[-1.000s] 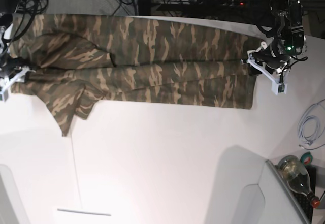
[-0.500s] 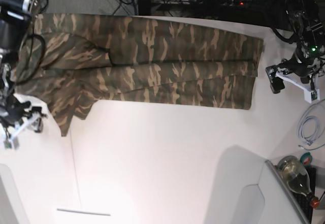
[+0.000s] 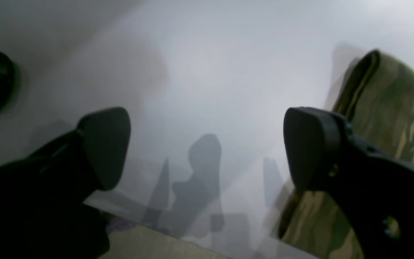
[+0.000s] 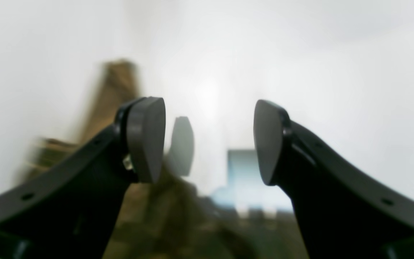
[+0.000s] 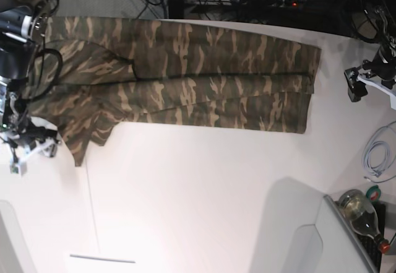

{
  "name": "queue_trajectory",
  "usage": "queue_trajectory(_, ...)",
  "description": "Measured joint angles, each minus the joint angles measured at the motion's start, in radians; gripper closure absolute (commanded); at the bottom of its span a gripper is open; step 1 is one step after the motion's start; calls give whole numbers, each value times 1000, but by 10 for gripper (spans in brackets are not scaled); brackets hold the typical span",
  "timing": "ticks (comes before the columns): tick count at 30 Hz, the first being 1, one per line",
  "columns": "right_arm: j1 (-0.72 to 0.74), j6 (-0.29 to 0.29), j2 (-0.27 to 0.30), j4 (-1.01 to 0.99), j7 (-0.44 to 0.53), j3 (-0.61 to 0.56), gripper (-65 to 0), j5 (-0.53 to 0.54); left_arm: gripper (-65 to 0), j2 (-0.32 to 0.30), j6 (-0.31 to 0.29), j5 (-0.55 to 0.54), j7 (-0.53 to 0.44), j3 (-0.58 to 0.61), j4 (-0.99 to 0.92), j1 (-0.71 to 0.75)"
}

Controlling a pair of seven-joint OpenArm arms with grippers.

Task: Layout the t-shirt on the table in an organized manner, then fold the t-shirt properly
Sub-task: 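Open both grippers and move them off the folded shirt strip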

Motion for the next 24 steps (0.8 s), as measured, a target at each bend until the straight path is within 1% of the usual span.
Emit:
queue_trajectory(2,-16,-7,0,-6,-13,-18,-368,-6,-650,0,0,1,1,0,-2,2)
queue_trajectory(6,-10,-6,-29,-17,-13,-79,-368,-2,-650,-2,0,1,0,0,-2,2)
queue_trajectory(9,7,1,-27,-63,14,-95,-365,11,-650,-2,0,7,0,-1,-2,2)
queue_trajectory(12,11,2,-13,-84,21,-94,-360,11,-650,-2,0,4,0,1,-2,2)
queue_trajectory(13,13,2,-12,-84,18,-94,-348,11,-650,-2,0,4,0,1,-2,2)
queue_trajectory(17,12,2,-13,-84,19,-91,-242,8,-650,-2,0,4,0,1,-4,2)
queue_trajectory(18,11,2,-13,-84,19,-90,-225,8,-650,-3,0,4,-2,1,-11,1)
queue_trajectory(19,10,2,-13,-83,19,-89,-225,8,-650,-3,0,4,-1,1,-19,1)
queue_trajectory(20,10,2,-13,-83,19,-87,-237,8,-650,-2,0,4,0,1,-26,2)
queue_trajectory(22,6,2,-16,-61,-4,-87,-288,5,-650,-2,0,6,4,1,-28,4)
queue_trajectory(24,-26,1,-32,14,-7,-87,-369,3,-650,-3,0,6,3,1,-28,2)
